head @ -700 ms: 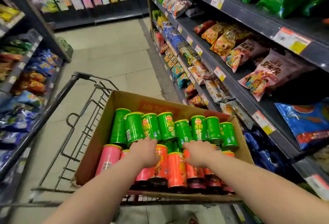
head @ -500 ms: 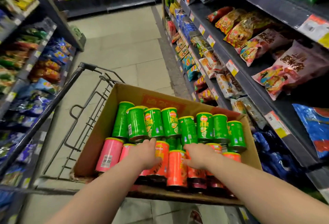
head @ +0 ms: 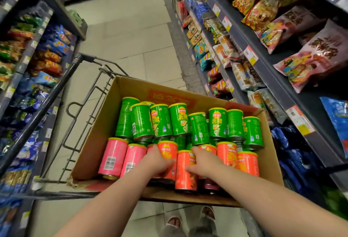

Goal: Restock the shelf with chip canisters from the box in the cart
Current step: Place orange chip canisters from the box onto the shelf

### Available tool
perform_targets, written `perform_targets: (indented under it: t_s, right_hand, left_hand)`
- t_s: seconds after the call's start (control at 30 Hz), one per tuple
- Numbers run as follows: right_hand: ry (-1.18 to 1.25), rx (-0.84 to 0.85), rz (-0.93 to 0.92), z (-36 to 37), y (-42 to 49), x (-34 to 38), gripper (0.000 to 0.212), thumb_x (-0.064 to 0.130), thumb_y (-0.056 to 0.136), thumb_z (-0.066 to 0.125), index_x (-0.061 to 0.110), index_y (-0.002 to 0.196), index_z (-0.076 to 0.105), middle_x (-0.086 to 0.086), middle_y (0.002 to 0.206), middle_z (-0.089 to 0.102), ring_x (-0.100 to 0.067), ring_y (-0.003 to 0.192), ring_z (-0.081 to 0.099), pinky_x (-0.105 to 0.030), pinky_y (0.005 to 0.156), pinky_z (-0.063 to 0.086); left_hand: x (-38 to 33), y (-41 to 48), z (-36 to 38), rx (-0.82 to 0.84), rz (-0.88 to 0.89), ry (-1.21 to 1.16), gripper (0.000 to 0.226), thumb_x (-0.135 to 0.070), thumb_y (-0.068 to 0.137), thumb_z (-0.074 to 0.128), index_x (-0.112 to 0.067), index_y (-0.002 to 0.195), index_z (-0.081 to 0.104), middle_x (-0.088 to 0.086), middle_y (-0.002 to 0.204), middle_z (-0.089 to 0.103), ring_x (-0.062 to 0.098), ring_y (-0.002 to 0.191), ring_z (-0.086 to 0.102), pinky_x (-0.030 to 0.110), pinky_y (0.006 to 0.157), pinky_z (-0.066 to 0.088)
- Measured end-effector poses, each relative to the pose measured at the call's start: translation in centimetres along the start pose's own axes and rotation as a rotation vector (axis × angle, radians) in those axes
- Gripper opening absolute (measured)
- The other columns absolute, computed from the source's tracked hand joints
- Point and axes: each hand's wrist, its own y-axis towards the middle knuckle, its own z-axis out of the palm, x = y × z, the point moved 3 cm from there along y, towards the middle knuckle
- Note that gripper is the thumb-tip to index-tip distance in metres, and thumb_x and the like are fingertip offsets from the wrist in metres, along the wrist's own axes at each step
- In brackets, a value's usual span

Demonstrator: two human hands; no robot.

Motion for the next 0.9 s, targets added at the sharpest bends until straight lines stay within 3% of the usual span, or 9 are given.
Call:
perform_targets:
  t_s: [0.1,0.13,0.3,0.43,0.53,0.63,0.73,0.9]
  right_hand:
    - [0.179,-0.036,0.047,0.5,-0.6,0.4,0.071,0.040,0.081,0.068,0.022,0.140,0.033,-0.006,0.130,0.056,-0.027,0.115,0.056,-0.036,0.093,0.048]
    - [0.218,-0.050,0.062,0.6,-0.8,0.5,0.070,0.037,0.080,0.069,0.022,0.138,0.034,-0.006,0.127,0.058,-0.027,0.113,0.058,-0.035,0.092,0.049]
    - [0.387,-0.111,0.183,1.2,-1.1,1.0,0.076,0.040,0.075,0.076,0.017,0.133,0.033,-0.006,0.127,0.055,-0.026,0.113,0.057,-0.032,0.088,0.047]
    - [0.584,-0.169,0.274,2.0,-1.2,1.1,0.096,0.035,0.069,0.082,0.012,0.142,0.024,-0.012,0.139,0.043,-0.028,0.125,0.047,-0.035,0.100,0.044]
    - [0.573,-0.138,0.300,2.2,-1.4,1.3,0.104,0.036,0.069,0.082,0.012,0.148,0.019,-0.011,0.141,0.044,-0.027,0.126,0.048,-0.036,0.100,0.045]
    - [0.663,-0.144,0.306,2.5,-1.8,1.3,0.098,0.029,0.072,0.081,0.012,0.147,0.020,-0.011,0.134,0.052,-0.024,0.113,0.056,-0.033,0.092,0.049]
    - [0.736,-0.235,0.332,2.4,-2.5,1.2,0.093,0.030,0.067,0.082,0.012,0.141,0.028,-0.010,0.130,0.053,-0.025,0.116,0.054,-0.038,0.097,0.047]
    - [0.847,-0.309,0.326,1.8,-4.1,1.5,0.065,0.023,0.068,0.081,0.012,0.122,0.046,-0.006,0.114,0.060,-0.021,0.102,0.059,-0.036,0.090,0.050]
  left_hand:
    - [0.3,-0.2,-0.2,0.026,0.001,-0.112,0.042,-0.035,0.077,0.076,-0.015,0.103,0.050,0.012,0.121,0.058,0.023,0.099,0.058,0.032,0.086,0.049]
    - [0.5,-0.3,-0.2,0.032,-0.002,-0.148,0.041,-0.034,0.075,0.077,-0.016,0.101,0.051,0.011,0.119,0.060,0.022,0.097,0.059,0.032,0.086,0.050]
    - [1.2,-0.7,-0.3,0.063,-0.007,-0.326,0.079,-0.031,0.068,0.084,-0.010,0.130,0.040,0.009,0.116,0.056,0.021,0.095,0.055,0.032,0.082,0.049]
    - [1.5,-1.2,-0.2,0.077,0.031,-0.414,0.084,-0.022,0.071,0.082,-0.007,0.134,0.030,0.003,0.105,0.048,0.018,0.093,0.050,0.030,0.078,0.043]
    - [1.7,-1.6,0.0,0.103,0.074,-0.422,0.085,-0.019,0.072,0.082,-0.008,0.135,0.026,0.004,0.108,0.046,0.017,0.094,0.048,0.030,0.078,0.040]
    - [1.9,-2.1,0.0,0.112,0.110,-0.400,0.088,-0.015,0.073,0.081,-0.009,0.138,0.022,0.004,0.108,0.045,0.017,0.094,0.048,0.028,0.077,0.039]
    - [2.0,-2.3,-0.1,0.118,0.145,-0.424,0.084,-0.012,0.073,0.079,-0.010,0.137,0.024,0.005,0.108,0.048,0.018,0.093,0.050,0.028,0.075,0.040]
    - [1.5,-2.5,-0.5,0.128,0.212,-0.454,0.083,-0.016,0.071,0.081,-0.012,0.134,0.028,0.006,0.110,0.053,0.021,0.095,0.056,0.034,0.080,0.048]
